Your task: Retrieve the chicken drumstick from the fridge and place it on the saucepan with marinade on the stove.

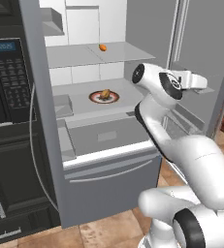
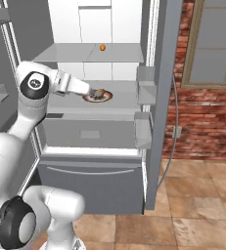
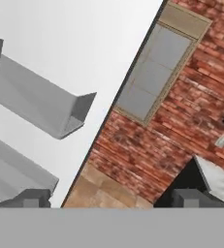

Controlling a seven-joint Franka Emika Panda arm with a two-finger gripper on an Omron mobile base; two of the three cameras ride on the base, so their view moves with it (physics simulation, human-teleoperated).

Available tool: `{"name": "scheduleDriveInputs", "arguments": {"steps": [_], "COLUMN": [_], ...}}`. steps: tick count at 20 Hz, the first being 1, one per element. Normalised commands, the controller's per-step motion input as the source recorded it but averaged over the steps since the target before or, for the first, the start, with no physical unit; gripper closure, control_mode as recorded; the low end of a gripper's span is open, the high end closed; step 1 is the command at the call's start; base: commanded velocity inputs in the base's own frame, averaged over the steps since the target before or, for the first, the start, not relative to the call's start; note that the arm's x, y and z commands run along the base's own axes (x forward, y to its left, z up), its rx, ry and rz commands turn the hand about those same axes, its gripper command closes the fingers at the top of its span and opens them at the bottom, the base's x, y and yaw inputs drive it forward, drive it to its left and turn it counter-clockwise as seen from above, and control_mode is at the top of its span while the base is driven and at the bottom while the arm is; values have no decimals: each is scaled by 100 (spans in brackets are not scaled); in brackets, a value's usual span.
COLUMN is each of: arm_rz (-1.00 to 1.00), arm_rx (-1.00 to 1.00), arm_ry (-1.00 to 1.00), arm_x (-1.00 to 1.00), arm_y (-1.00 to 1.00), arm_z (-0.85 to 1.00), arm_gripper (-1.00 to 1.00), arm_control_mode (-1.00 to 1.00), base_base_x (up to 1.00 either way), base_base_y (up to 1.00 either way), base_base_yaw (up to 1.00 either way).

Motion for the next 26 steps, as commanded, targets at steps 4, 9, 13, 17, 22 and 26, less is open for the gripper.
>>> {"name": "scheduleDriveInputs", "arguments": {"steps": [4,9,13,17,22,26], "arm_rz": [56,48,39,32,23,5], "arm_rx": [10,24,47,44,29,6], "arm_ry": [11,3,15,25,27,14], "arm_x": [-94,-64,-2,0,0,0], "arm_y": [0,0,13,48,71,46], "arm_z": [-4,-24,0,4,12,10], "arm_gripper": [-100,-100,-100,-100,-100,-100], "arm_control_mode": [-100,-100,-100,-100,-100,-100], "base_base_x": [0,0,0,0,0,0], "base_base_y": [0,0,0,0,0,0], "base_base_yaw": [0,0,0,0,0,0]}}
